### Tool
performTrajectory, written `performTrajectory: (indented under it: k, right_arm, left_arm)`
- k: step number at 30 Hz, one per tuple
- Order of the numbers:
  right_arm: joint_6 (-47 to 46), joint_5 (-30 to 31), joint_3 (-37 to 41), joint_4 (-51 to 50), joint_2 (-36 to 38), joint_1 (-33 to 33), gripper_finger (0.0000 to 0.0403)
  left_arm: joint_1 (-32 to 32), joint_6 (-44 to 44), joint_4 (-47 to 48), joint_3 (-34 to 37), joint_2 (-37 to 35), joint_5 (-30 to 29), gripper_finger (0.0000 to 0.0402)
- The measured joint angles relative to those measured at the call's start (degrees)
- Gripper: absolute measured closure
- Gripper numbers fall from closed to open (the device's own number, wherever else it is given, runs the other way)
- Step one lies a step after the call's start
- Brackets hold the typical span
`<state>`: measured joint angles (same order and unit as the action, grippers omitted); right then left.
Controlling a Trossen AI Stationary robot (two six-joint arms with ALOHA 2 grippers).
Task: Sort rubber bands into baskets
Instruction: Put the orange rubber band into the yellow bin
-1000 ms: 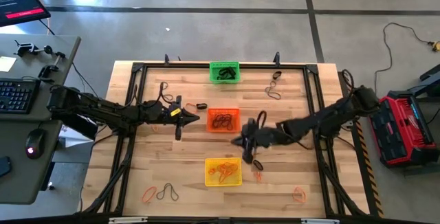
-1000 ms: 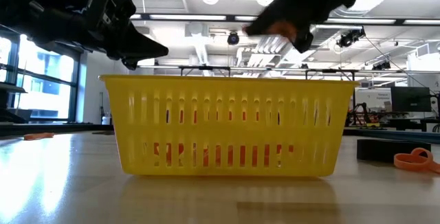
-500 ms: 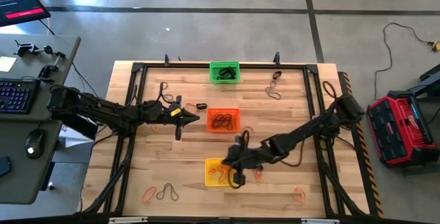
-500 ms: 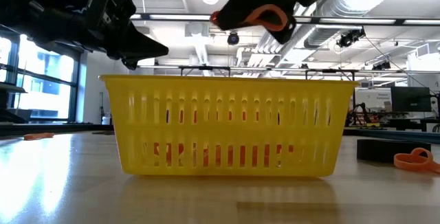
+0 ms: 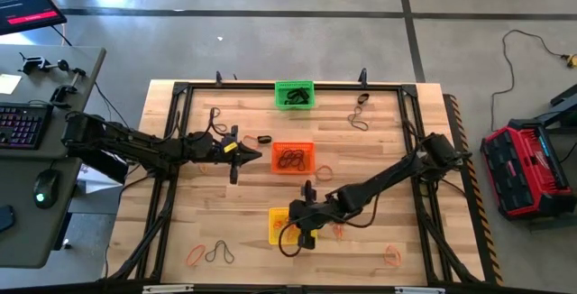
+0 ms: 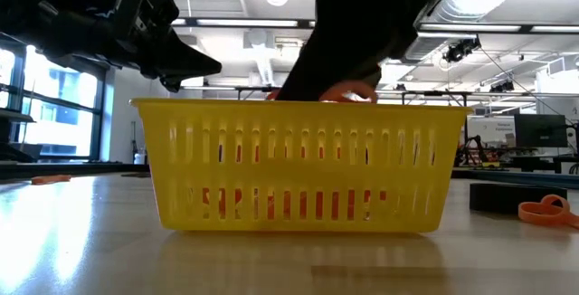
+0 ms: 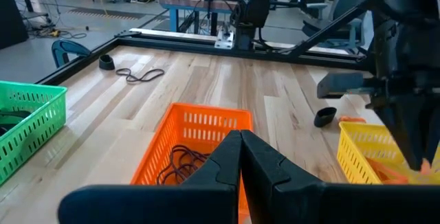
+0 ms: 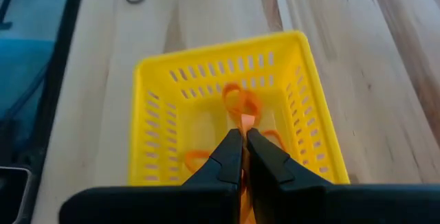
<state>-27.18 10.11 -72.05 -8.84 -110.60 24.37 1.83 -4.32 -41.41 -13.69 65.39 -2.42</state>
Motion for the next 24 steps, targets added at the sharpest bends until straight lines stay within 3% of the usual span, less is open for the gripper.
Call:
performTrajectory:
  k: [18, 24]
  right_arm:
    - [-1.1, -1.7, 0.0, -2.2, -1.8, -1.9, 0.0402]
    - [-1.9, -1.7, 0.0, -2.3, -2.3, -1.9, 0.0376]
  left_arm:
    - [-0.1, -0.1, 0.0, 0.0, 0.0, 0.0, 0.0401]
    - [-0.1, 0.0, 0.0, 0.0, 0.0, 0.0, 0.0401]
